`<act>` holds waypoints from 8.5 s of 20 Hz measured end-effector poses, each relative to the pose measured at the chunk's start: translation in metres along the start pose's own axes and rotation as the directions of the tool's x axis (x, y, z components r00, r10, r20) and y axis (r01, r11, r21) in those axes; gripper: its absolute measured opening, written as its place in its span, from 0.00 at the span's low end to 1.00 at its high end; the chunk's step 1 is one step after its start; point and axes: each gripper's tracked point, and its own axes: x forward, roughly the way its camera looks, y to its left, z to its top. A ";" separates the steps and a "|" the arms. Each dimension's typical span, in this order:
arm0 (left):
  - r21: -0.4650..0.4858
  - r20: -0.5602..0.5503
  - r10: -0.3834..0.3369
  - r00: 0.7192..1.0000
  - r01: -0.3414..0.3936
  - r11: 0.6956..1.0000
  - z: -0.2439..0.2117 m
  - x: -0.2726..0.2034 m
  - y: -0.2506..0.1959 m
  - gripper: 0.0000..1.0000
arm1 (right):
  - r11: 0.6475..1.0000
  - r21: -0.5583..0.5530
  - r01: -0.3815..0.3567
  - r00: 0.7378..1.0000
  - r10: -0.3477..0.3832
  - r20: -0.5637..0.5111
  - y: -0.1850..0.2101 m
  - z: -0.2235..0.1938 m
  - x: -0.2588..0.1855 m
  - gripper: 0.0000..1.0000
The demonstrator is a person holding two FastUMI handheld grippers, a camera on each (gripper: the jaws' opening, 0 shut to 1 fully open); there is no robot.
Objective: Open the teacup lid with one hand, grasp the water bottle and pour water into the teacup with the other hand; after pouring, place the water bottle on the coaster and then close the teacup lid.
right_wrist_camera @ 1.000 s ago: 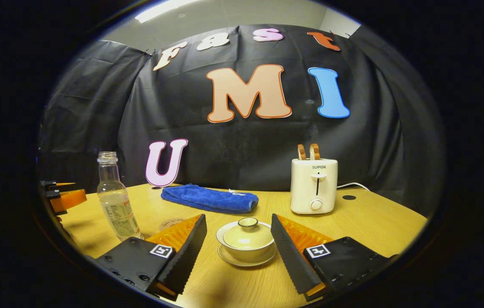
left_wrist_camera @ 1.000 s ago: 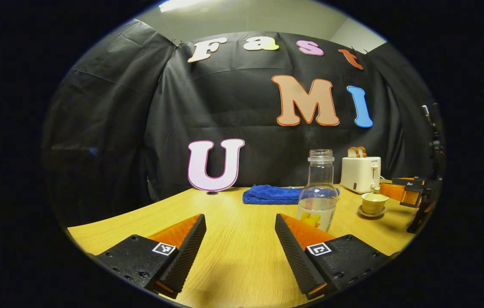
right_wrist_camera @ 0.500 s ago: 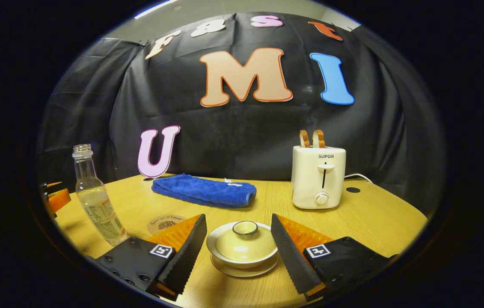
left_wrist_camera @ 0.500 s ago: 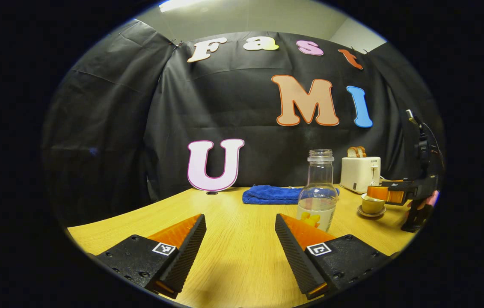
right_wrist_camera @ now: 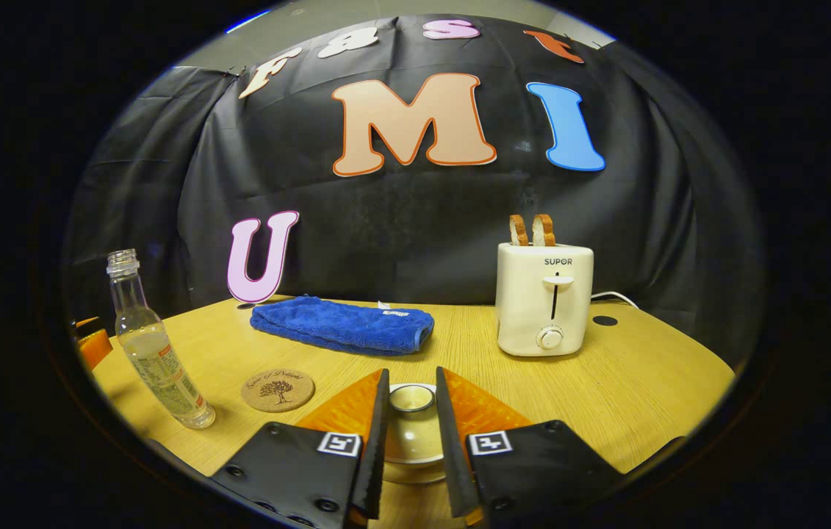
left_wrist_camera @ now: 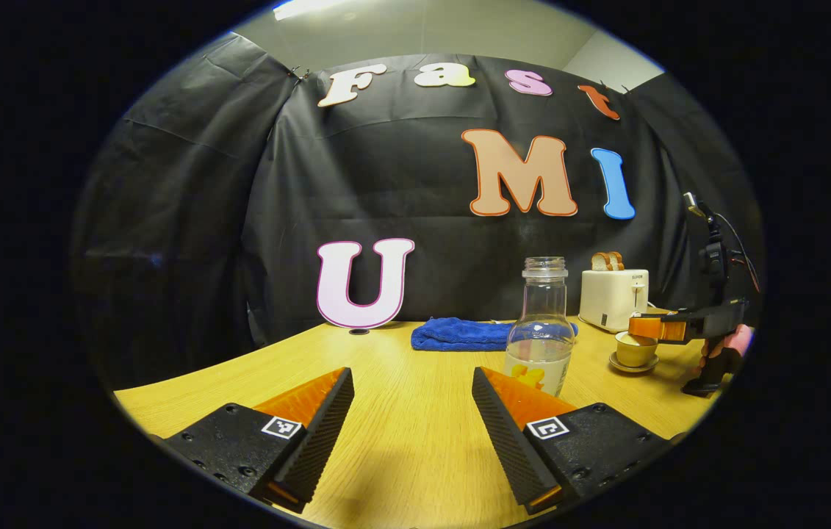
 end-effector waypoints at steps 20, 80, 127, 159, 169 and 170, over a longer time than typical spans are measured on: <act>-0.004 0.004 -0.119 0.993 0.119 0.993 0.001 -0.004 -0.025 0.95 | 0.999 -0.004 0.041 0.990 -0.040 0.134 -0.008 0.017 -0.031 0.32; 0.705 -0.137 -0.168 0.976 0.216 0.675 0.023 0.124 -0.156 0.69 | 0.966 0.031 0.258 0.950 -0.260 0.174 -0.122 0.011 -0.140 0.30; 0.918 -0.213 -0.146 0.966 0.147 -0.368 0.007 0.156 -0.202 0.67 | 0.958 0.034 0.283 0.943 -0.285 0.173 -0.137 0.011 -0.143 0.30; 0.949 -0.310 -0.188 0.932 0.314 -0.006 -0.013 0.134 -0.217 0.67 | 0.957 0.034 0.287 0.941 -0.288 0.175 -0.138 0.011 -0.143 0.33; 0.513 -0.277 -0.329 0.903 0.428 0.744 -0.002 0.133 -0.230 0.66 | 0.957 0.034 0.287 0.941 -0.289 0.176 -0.137 0.011 -0.143 0.31; 0.426 -0.271 -0.340 0.900 0.429 0.796 0.004 0.131 -0.224 0.66 | 0.957 0.034 0.287 0.942 -0.288 0.174 -0.138 0.010 -0.144 0.31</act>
